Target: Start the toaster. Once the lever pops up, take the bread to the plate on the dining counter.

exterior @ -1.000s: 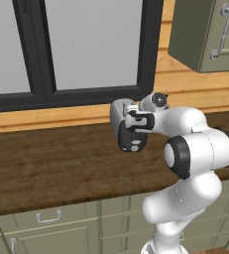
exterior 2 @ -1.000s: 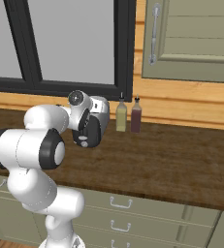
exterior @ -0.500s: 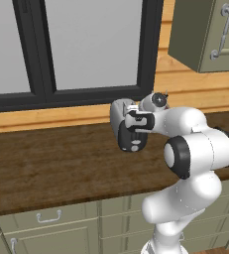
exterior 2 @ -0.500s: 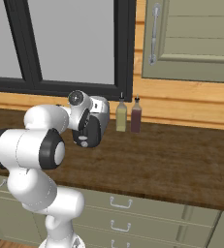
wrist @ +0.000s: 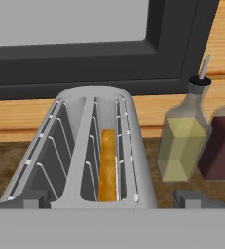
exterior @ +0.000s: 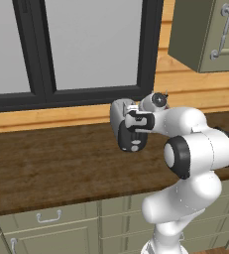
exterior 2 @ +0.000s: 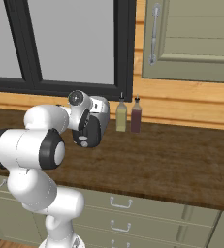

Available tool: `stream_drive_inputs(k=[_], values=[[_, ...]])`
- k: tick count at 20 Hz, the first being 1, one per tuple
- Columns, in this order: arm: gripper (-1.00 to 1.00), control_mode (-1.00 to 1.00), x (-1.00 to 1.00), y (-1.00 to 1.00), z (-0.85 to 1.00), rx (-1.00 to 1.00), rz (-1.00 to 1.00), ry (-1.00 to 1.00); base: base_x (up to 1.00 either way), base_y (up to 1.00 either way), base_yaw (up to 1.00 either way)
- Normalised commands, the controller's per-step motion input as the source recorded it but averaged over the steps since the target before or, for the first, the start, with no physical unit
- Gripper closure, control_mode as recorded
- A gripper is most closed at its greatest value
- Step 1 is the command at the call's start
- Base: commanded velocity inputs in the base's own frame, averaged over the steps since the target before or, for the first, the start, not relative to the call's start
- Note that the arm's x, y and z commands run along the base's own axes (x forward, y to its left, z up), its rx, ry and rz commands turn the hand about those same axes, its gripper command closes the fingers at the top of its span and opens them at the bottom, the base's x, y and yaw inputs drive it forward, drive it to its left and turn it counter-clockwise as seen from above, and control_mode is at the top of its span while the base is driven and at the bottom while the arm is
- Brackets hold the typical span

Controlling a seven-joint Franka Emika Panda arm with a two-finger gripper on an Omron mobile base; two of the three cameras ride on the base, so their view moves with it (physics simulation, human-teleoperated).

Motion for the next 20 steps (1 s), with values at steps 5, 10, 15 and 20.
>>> stream_drive_inputs(k=[5,10,15,20], values=[[-1.00,-1.00,0.00,0.00,0.00,0.00,0.00,0.00,0.00,0.00,0.00],[-1.00,-1.00,0.00,0.00,0.00,0.00,0.00,0.00,0.00,0.00,0.00],[-1.00,-1.00,0.00,0.00,0.00,0.00,0.00,0.00,0.00,0.00,0.00],[-1.00,-1.00,0.00,0.00,0.00,0.00,0.00,0.00,0.00,0.00,0.00]])
